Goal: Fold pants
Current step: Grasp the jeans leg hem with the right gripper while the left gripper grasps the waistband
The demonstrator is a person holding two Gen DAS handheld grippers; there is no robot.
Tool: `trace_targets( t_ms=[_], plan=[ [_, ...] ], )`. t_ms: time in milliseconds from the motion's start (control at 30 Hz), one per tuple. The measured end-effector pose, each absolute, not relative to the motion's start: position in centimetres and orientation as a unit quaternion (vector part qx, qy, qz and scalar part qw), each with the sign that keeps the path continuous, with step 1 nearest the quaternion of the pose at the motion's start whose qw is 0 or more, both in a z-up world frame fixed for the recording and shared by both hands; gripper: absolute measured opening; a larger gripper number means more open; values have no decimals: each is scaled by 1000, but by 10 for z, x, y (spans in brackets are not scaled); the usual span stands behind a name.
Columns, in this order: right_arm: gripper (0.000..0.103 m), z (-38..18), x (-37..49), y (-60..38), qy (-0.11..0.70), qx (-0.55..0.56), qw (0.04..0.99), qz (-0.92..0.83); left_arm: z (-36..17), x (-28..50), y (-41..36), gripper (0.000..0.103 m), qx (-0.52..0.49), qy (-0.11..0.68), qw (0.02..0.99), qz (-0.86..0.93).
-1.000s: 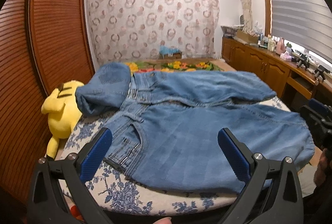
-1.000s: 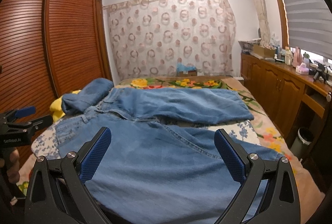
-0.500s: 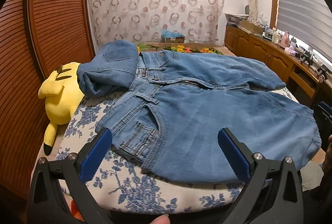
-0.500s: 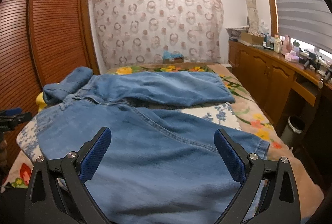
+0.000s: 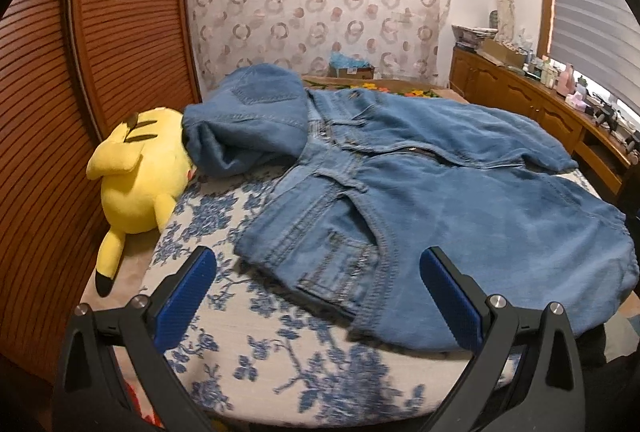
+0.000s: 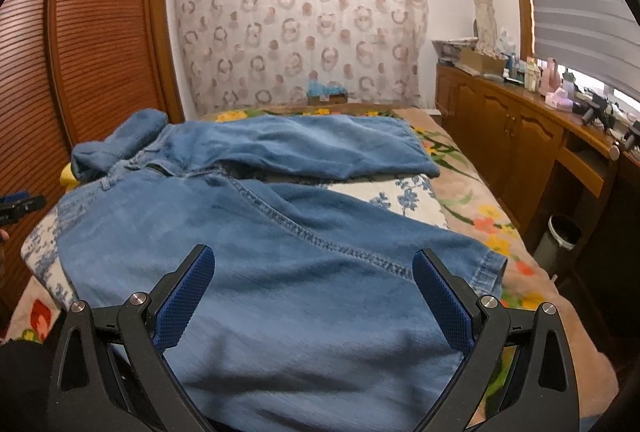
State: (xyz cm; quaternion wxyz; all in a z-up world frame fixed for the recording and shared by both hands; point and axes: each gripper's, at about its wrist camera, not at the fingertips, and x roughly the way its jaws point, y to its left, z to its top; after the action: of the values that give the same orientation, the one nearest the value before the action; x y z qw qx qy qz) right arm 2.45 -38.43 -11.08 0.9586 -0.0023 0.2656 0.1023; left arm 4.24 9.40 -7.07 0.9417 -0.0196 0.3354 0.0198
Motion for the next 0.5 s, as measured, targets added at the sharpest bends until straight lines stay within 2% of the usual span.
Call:
trace_targets(
  t_ms=[367, 500],
  plan=[
    [101, -133, 24, -423, 298, 5, 952, 63, -96, 74, 136, 89, -45, 363, 930, 42],
    [101, -139, 23, -435, 306, 1, 950, 55, -107, 83, 141, 77, -56, 375, 924, 45]
  ],
)
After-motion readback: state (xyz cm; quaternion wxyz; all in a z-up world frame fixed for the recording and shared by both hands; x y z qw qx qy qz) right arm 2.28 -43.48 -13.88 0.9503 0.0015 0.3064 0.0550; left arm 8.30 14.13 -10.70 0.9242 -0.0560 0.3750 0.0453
